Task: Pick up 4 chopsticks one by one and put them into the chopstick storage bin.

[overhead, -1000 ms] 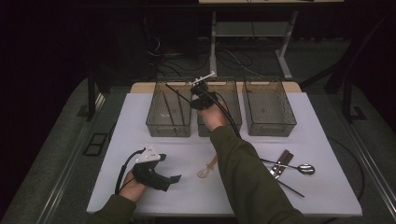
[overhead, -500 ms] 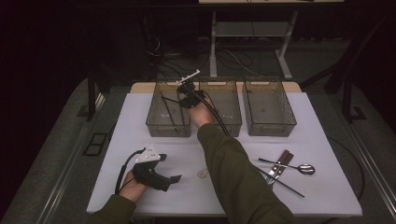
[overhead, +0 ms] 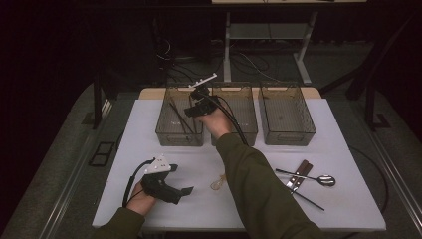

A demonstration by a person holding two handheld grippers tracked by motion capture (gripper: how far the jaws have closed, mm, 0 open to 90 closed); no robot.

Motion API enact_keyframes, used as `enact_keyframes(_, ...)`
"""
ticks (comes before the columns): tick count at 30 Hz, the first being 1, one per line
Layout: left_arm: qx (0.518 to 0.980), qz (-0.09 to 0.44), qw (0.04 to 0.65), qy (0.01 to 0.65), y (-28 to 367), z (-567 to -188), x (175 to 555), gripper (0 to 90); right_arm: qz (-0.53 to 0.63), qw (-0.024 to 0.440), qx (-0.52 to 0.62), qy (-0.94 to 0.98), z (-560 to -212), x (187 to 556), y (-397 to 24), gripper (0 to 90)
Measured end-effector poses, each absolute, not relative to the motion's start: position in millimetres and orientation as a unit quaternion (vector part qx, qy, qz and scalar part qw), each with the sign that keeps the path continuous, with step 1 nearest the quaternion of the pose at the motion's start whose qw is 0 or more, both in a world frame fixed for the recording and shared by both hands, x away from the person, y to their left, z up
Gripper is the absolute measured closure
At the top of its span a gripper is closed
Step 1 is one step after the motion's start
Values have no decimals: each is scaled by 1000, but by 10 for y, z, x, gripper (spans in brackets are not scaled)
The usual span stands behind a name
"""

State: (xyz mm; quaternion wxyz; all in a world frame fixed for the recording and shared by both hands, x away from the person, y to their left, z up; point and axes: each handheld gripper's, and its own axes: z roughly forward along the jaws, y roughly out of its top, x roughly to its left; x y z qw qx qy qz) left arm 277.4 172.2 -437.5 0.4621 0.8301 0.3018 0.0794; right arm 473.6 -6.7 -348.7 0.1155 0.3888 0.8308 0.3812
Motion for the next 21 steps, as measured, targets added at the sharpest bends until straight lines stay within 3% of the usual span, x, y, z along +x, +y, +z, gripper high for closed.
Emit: enact_keyframes(21, 831, 80, 459, 303, 1716, -4380, 2757, 0, 416, 102, 367, 826, -3485, 4293, -863, 334)
